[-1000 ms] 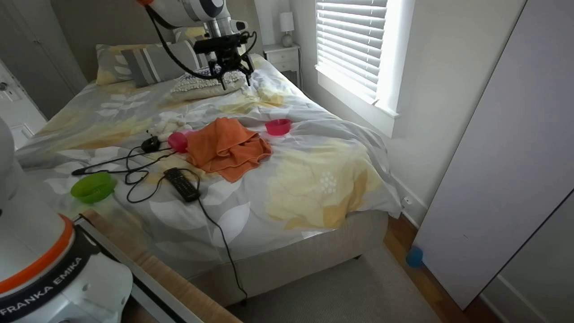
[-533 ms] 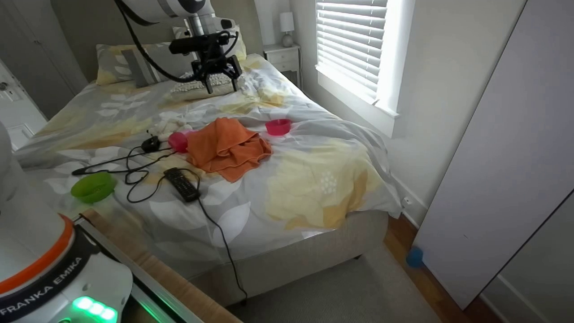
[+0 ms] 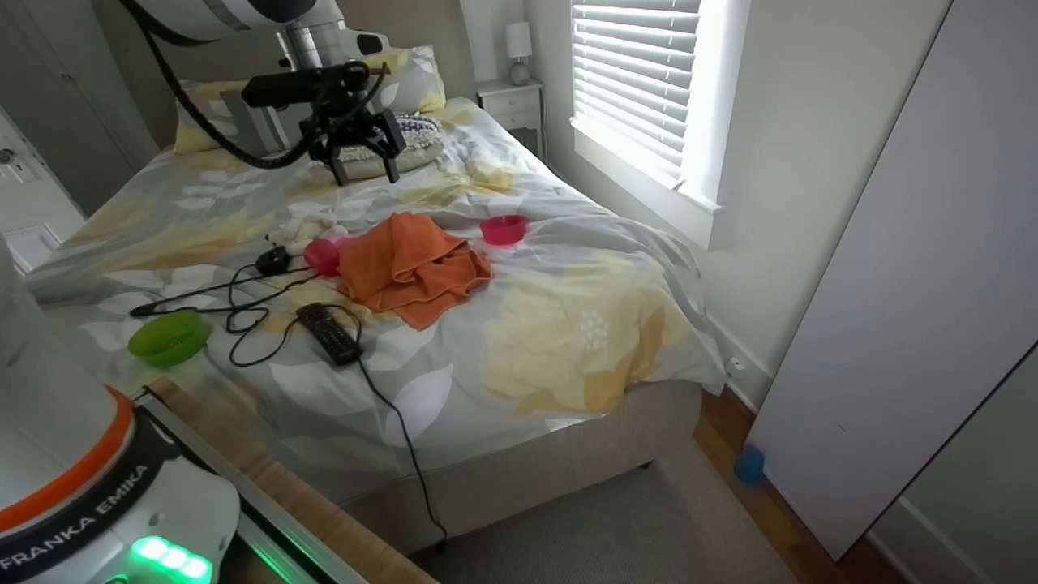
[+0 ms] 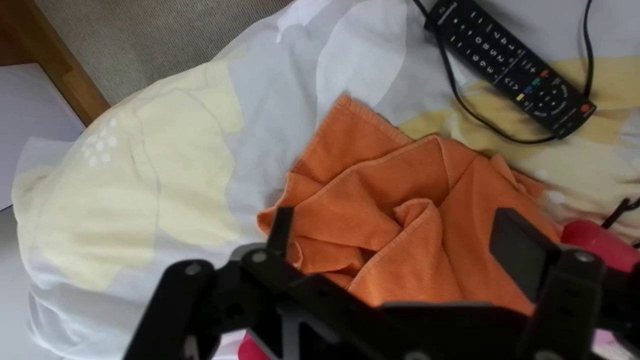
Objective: Take the bowl off of the towel
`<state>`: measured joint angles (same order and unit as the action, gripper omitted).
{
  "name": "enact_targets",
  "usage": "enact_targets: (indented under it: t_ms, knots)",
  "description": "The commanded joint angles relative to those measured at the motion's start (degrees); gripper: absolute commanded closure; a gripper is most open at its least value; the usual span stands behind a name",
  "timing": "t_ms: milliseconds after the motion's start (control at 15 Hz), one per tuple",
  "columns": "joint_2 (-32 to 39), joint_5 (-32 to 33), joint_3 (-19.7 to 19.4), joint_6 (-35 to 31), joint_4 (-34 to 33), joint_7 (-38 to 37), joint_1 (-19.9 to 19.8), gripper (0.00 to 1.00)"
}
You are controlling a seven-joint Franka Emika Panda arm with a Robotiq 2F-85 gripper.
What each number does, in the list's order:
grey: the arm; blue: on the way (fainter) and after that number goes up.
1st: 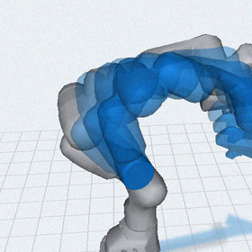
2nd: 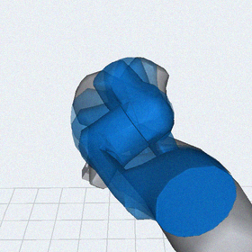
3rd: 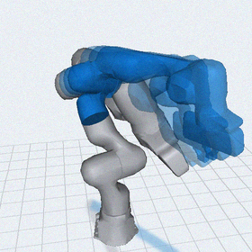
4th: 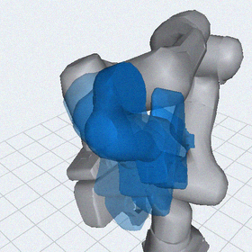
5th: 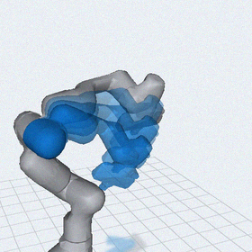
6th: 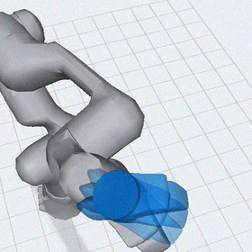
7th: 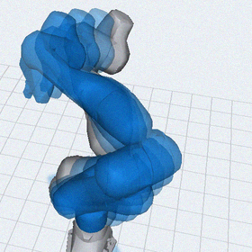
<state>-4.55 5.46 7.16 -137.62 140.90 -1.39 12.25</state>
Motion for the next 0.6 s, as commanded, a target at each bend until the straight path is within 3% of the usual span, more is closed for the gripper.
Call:
enact_targets:
  t_ms: [0, 533]
  knots:
    - [0.18, -0.15, 1.02, 0.12, -0.46, 0.12, -1.04, 0.0]
    - [1.77, -0.11, 0.99, 0.13, -1.67, 0.08, -1.17, 0.0]
